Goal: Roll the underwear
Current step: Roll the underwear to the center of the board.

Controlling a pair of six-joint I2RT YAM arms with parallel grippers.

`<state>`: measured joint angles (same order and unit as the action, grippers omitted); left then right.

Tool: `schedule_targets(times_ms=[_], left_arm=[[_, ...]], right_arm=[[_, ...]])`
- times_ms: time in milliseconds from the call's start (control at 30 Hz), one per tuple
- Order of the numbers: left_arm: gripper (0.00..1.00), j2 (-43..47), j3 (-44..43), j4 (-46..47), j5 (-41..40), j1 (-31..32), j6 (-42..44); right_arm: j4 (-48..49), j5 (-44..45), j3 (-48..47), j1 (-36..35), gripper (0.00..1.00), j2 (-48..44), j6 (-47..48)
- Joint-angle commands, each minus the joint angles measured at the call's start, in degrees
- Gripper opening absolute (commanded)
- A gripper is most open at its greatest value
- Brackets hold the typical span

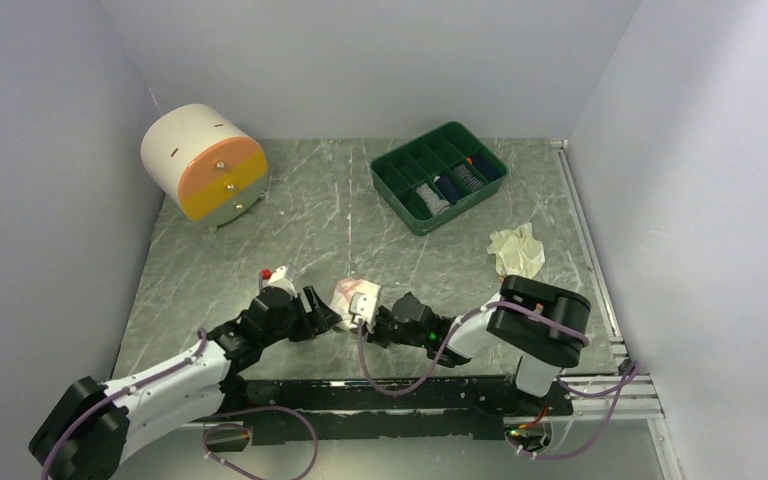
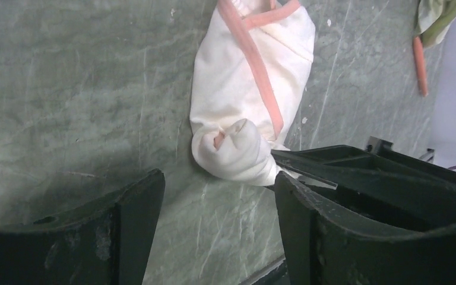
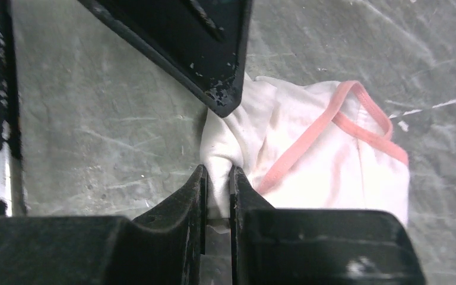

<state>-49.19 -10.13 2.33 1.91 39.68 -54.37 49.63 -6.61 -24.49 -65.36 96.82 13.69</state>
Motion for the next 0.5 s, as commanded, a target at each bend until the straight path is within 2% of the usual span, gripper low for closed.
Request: schedule_targets(times_ms=[0,167,300,467], left_arm=[[0.75,1.9,3.7,-3.9,0.5,0.0,-6.3],[0.75,2.0,7.5,4.5,1.6,0.0,-11.2],[0.72,-1.0,8.0,7.1,0.8,0.0,-12.6],[0.58,-5.8,7.1,8.7,-1.6,0.0,-10.5]], right_arm=[[11.5,-6.4,3.4,0.9,0.1,3.8,-14.3],[20.1,-11.0,4.0,2.5,0.11,7.7,-22.2],[32.9,-14.8,6.3,6.2,0.11,11.3,-30.9],[38.4,-16.8,6.9,8.0,0.12,14.0,-34.0]])
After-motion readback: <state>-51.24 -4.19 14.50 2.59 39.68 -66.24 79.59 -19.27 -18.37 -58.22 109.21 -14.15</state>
